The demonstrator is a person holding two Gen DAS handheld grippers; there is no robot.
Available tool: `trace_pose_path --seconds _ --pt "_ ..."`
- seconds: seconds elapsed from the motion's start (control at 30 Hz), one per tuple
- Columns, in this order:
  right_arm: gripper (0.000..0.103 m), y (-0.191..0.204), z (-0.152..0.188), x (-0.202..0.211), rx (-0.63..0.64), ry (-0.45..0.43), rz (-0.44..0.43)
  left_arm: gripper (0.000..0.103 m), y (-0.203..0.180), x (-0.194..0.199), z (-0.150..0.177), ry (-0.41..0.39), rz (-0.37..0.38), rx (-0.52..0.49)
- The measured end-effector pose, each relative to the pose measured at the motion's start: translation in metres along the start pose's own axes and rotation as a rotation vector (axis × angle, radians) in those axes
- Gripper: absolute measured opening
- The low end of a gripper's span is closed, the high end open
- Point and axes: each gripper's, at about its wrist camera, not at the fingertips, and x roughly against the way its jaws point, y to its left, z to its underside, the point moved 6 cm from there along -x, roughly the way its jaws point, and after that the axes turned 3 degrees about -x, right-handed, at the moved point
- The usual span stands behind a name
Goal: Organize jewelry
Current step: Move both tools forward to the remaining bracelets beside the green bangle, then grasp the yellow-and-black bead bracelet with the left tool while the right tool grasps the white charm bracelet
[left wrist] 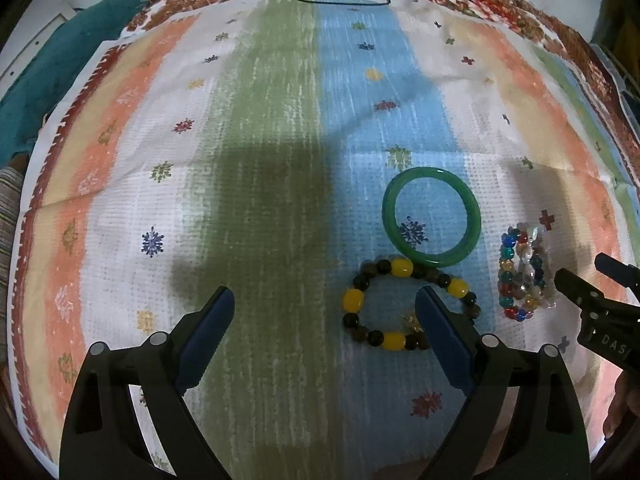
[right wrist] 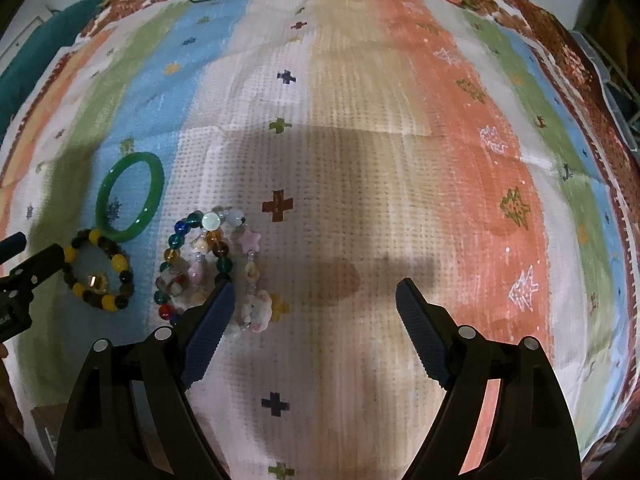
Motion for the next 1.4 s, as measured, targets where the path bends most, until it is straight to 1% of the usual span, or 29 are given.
trace_pose_path --seconds 0.13,0.3,0.37,0.43,0.5,0.57,0.6,0.63,0.67,0.7,0.73,0.77,0.8,0.83,0.97,1.03,1.4 --pt "0.083 0.001 -0.003 -0.005 0.028 -0.011 0.043 0.09 0.001 -0.01 0.0 0.019 -0.036 -0.008" --pt "0.083 0.002 -0.003 -0.013 0.02 0.001 0.035 0.088 0.002 -0.021 0.0 0.041 -0.063 -0.017" --pt "0.083 0.003 -0.003 -0.016 0.024 0.008 0.034 0.08 0.002 -0.025 0.001 0.047 -0.073 -0.029" --pt "0.083 0.004 -0.003 -0.018 0.027 0.007 0.033 0.078 0.004 -0.029 0.002 0.054 -0.066 -0.03" --pt "0.083 0.002 -0.003 -0.019 0.016 0.014 0.018 0.074 0.003 -0.029 0.004 0.048 -0.059 -0.035" --pt "0.082 0.001 -0.003 -0.02 0.01 0.017 0.001 0.058 0.002 -0.028 0.005 0.044 -0.044 -0.039" --pt "0.081 0.0 -0.004 -0.02 0.007 0.018 -0.009 0.055 0.002 -0.028 0.005 0.045 -0.037 -0.037" --pt "0.075 -0.001 -0.004 -0.021 0.004 0.02 -0.024 0.046 0.001 -0.028 0.006 0.047 -0.034 -0.035" --pt "0.071 -0.002 -0.005 -0.021 0.003 0.02 -0.031 0.037 0.0 -0.027 0.006 0.049 -0.027 -0.033" --pt "0.058 -0.002 -0.006 -0.019 0.002 0.015 -0.034 0.032 -0.002 -0.027 0.006 0.051 -0.023 -0.034" --pt "0.041 -0.001 -0.007 -0.017 0.004 0.009 -0.033 0.024 -0.004 -0.026 0.007 0.053 -0.019 -0.039" --pt "0.034 0.0 -0.008 -0.015 0.007 0.005 -0.032 0.015 -0.005 -0.026 0.007 0.055 -0.019 -0.047" --pt "0.027 0.001 -0.009 -0.013 0.015 0.003 -0.032 0.013 -0.007 -0.025 0.008 0.057 -0.021 -0.052" --pt "0.022 0.002 -0.008 -0.013 0.021 0.002 -0.032 0.012 -0.008 -0.025 0.009 0.059 -0.025 -0.057" --pt "0.015 0.001 -0.008 -0.013 0.038 -0.005 -0.033 0.012 -0.007 -0.022 0.008 0.057 -0.027 -0.056" --pt "0.009 0.001 -0.007 -0.009 0.035 -0.009 -0.038 0.011 -0.007 -0.019 0.007 0.053 -0.023 -0.053" --pt "0.009 0.011 -0.001 0.019 0.049 -0.05 -0.076 0.011 -0.016 0.023 0.0 -0.022 0.032 -0.052"
